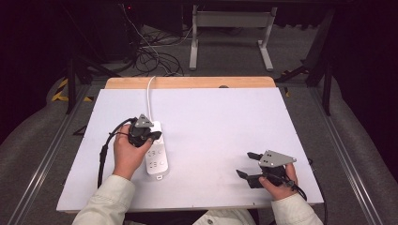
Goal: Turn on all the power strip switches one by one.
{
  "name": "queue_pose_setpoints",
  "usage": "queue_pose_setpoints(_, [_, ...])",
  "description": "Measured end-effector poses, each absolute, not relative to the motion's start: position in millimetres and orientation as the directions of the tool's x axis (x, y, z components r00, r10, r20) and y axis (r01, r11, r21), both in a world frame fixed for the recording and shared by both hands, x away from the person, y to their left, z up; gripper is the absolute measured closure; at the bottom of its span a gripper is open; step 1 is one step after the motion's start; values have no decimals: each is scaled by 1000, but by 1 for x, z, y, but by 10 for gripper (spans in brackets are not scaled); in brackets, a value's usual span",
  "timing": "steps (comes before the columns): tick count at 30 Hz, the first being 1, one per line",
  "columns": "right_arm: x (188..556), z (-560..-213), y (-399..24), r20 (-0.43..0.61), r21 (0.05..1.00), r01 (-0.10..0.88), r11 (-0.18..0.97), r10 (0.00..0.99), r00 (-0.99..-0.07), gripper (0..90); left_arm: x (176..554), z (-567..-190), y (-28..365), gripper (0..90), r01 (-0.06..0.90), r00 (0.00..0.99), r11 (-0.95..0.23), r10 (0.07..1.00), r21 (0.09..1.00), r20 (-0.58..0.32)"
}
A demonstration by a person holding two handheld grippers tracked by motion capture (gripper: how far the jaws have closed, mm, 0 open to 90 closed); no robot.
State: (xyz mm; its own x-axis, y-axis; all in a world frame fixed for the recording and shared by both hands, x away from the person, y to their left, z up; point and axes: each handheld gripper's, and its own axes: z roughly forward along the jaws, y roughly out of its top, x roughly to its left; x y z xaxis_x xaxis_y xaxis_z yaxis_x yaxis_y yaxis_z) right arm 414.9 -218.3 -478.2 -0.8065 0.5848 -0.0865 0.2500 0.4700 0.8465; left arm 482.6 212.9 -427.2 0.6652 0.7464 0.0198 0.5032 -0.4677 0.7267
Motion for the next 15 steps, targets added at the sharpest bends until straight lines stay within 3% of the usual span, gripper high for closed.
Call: queue_pose_setpoints(15, [414,-478,-218,-90,846,247,473,583,-808,245,481,-414,208,899,471,678,-492,733,732,56])
